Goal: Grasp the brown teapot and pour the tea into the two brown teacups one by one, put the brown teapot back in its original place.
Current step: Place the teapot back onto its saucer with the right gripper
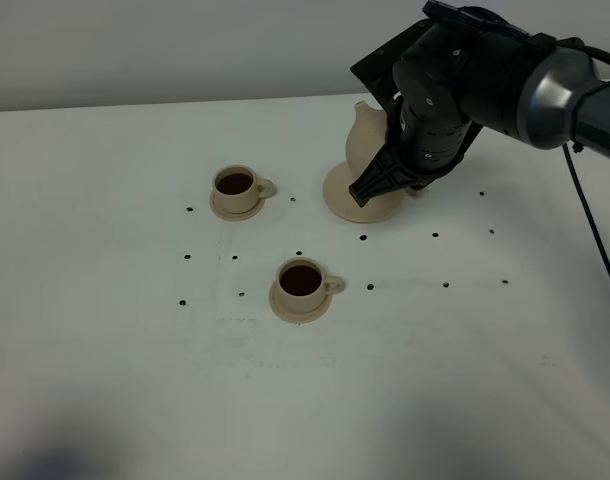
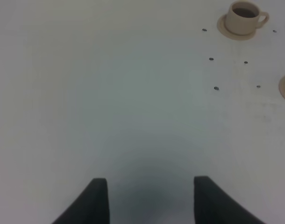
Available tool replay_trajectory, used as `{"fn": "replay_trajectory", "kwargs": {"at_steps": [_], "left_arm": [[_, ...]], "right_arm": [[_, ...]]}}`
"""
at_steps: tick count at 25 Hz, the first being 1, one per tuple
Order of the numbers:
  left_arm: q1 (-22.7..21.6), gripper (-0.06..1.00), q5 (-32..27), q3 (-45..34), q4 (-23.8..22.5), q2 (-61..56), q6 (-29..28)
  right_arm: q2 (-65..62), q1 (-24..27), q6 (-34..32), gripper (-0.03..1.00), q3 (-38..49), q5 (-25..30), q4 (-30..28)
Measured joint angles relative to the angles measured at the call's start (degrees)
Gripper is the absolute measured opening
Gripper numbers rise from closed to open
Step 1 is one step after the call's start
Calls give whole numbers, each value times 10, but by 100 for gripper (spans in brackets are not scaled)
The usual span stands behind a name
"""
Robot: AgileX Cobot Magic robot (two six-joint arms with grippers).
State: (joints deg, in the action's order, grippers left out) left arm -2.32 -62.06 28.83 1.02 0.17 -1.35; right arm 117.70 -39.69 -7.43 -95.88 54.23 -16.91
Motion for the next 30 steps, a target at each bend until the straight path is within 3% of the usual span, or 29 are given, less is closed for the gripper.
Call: {"fn": "replay_trajectory", "kwargs": {"at_steps": [11,21,30], "left_arm": [[0,40,0,0,0,0,0],[0,40,0,0,0,0,0],[0,40,0,0,0,0,0]], "right_arm": [[94,18,2,10,-78,-19,58],[155,18,2,10,-144,25,77],[162,18,2,11,-159,29,84]]}}
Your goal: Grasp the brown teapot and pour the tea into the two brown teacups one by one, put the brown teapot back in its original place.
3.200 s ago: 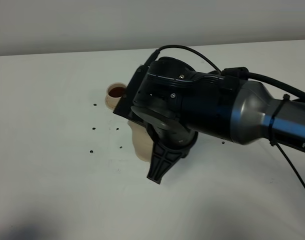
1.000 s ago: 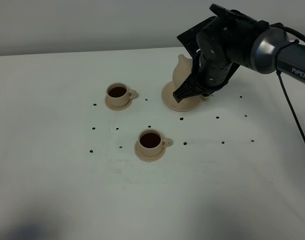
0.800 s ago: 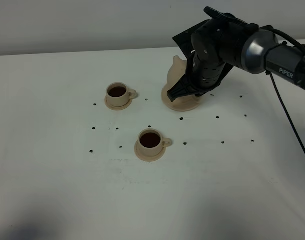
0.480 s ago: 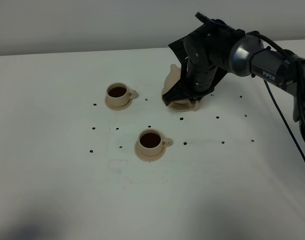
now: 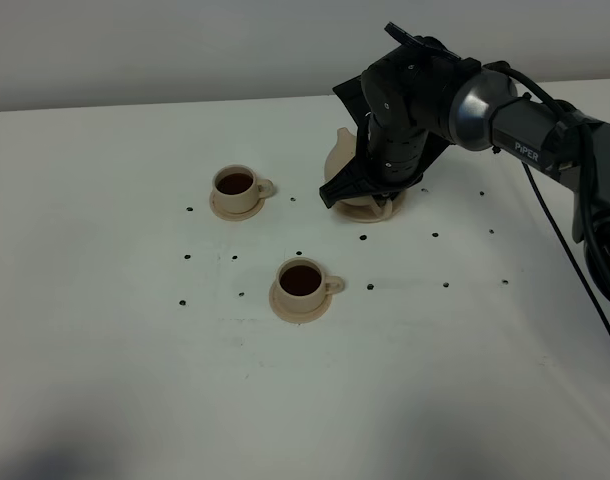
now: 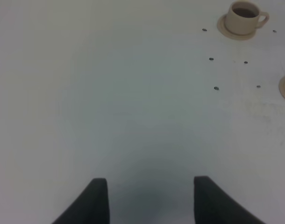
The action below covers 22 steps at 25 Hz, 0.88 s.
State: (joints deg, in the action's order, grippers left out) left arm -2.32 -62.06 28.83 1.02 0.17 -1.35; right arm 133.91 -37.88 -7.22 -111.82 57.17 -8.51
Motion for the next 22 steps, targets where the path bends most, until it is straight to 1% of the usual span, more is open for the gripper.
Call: {"fn": "replay_trajectory", "kwargs": {"at_steps": [4,6,13,16,19,22], "left_arm": [[0,40,0,0,0,0,0],[0,40,0,0,0,0,0],[0,40,0,0,0,0,0],[0,40,0,0,0,0,0],[0,40,0,0,0,0,0],[0,40,0,0,0,0,0]], "right_arm": [[0,0,0,14,0,5,8],[0,0,0,20,-1,7,8],[0,0,0,43,-2,19,8],[3,0,0,49,-19,52,5],[4,0,3,51,-45,108,-4],[0,0,13,51,-64,121,-7]]}}
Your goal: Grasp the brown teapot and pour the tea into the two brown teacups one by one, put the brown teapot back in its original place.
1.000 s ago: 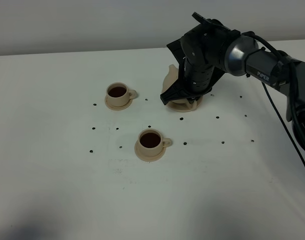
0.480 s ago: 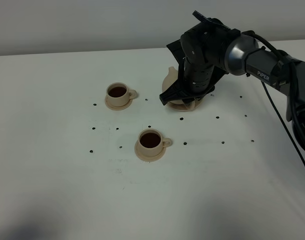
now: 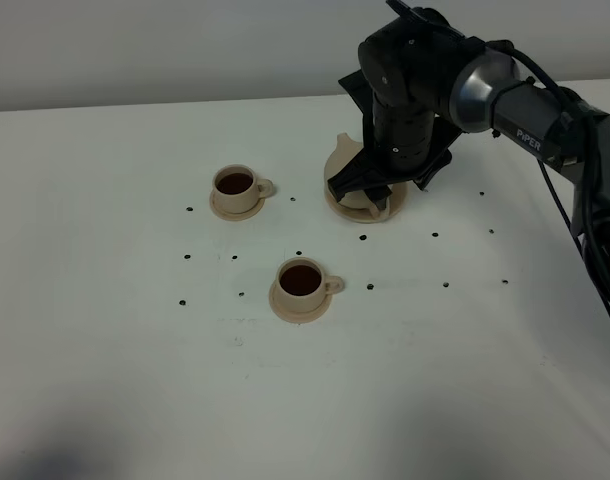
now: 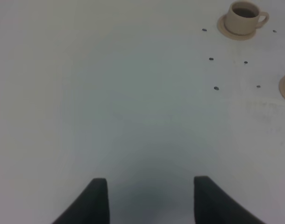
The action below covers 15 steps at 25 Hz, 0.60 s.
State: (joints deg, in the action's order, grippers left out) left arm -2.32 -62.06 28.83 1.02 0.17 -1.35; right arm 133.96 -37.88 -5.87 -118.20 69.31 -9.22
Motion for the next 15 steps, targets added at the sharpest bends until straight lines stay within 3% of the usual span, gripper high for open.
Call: {"fn": "replay_trajectory", "kwargs": {"at_steps": [8,15], "left_arm": [[0,40,0,0,0,0,0],[0,40,0,0,0,0,0]], "right_arm": [[-73,-9,31,51,37,6,30],[-206,-30,41,51,177,5,40]]}}
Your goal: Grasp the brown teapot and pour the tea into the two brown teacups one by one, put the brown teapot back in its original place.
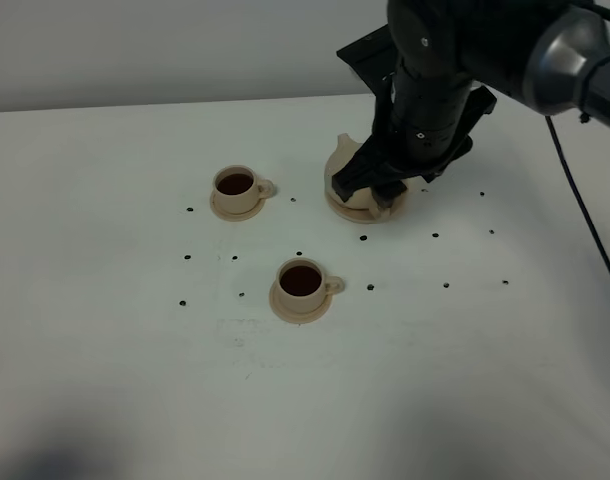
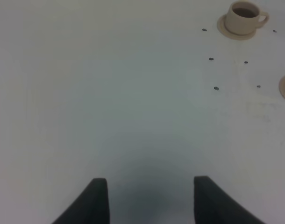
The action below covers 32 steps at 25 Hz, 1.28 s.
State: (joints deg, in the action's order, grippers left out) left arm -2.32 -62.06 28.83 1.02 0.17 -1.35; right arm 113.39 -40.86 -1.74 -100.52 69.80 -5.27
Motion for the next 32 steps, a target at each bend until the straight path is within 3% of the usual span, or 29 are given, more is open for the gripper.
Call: {"fn": "replay_trajectory", "kwargs": {"at_steps": [9,16,21,27,32], "left_arm": [[0,40,0,0,0,0,0],[0,40,0,0,0,0,0],[0,40,0,0,0,0,0],[0,40,0,0,0,0,0],[0,40,0,0,0,0,0]], "right_arm": [[-241,-2,2,51,295,1,2],[-452,-2,17,51,472,1,19],[-594,-2,35,51,578,-2,35],[-751,-2,92,51,679,-57,58],[-824,-2,112,52,707,-85,71]]}}
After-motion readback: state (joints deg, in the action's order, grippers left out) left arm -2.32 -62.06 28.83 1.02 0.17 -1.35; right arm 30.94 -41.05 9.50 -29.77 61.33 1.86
